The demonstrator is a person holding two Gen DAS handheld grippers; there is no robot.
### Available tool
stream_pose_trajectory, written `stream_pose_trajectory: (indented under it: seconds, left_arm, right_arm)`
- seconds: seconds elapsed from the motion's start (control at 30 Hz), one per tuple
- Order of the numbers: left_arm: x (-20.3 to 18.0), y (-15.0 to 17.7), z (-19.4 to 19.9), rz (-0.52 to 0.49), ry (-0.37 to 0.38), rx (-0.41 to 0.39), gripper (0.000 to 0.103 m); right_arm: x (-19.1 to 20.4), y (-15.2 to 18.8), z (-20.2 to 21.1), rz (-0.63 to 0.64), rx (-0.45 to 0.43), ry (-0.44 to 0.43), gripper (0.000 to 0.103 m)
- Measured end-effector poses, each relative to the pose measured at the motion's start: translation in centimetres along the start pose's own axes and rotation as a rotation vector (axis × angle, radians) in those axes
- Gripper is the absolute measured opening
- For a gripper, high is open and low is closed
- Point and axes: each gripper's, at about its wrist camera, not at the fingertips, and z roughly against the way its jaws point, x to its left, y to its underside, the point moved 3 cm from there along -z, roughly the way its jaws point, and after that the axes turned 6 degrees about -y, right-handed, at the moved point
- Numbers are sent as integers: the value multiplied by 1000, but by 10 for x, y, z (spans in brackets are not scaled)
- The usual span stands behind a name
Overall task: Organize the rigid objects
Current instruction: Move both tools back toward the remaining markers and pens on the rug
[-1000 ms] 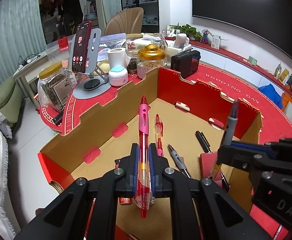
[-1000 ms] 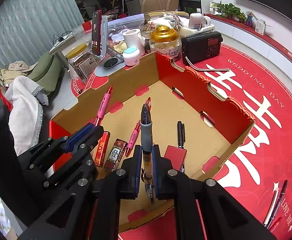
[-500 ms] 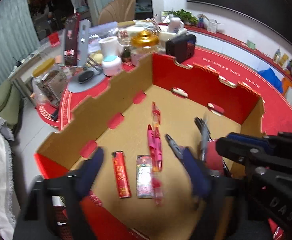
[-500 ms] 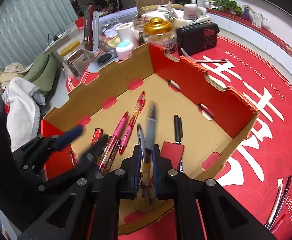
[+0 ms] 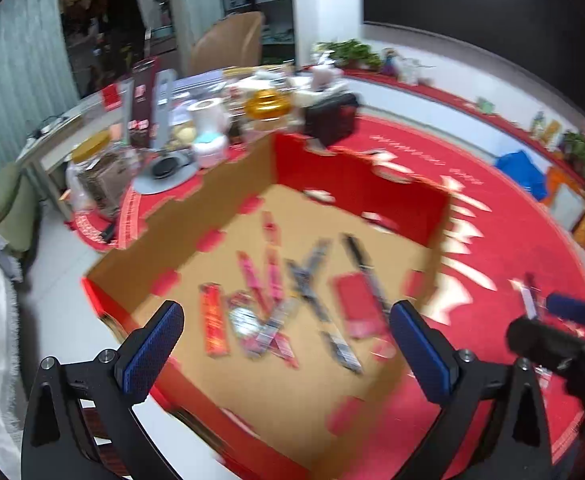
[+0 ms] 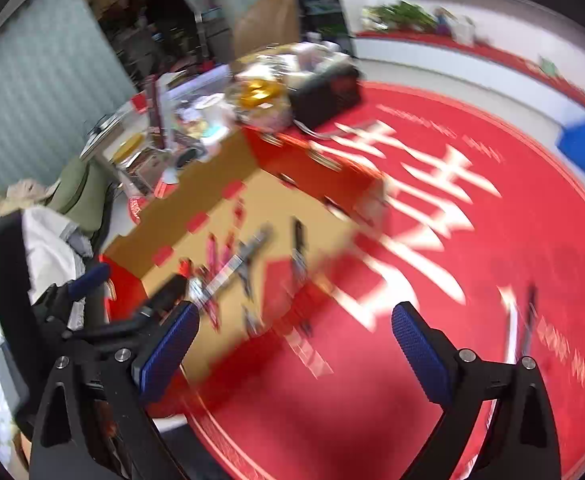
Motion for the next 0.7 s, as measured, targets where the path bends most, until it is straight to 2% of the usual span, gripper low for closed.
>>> stream_pose_trajectory:
  seconds: [0.17,0.3,0.47,0.6,0.7]
  left_arm:
    - [-59,20,30,-84,134,-5,103]
    - [-121,41,28,-193,206,40,103]
    - [-181,51,4,-250,226,101,103]
    - [-220,46,-22,-254,246,150,103]
    - [-238,45,-32,-252,215,174,103]
  right_arm:
    - [-60,54,38,-119,0,70,98]
    - [-110,90,62,-248,1,116,98]
    - [-163,127,89,-396,-10,139,98]
    - [-183,138,103,-425,-26,149,98]
    - [-190,142,109,-430,-31,138,98]
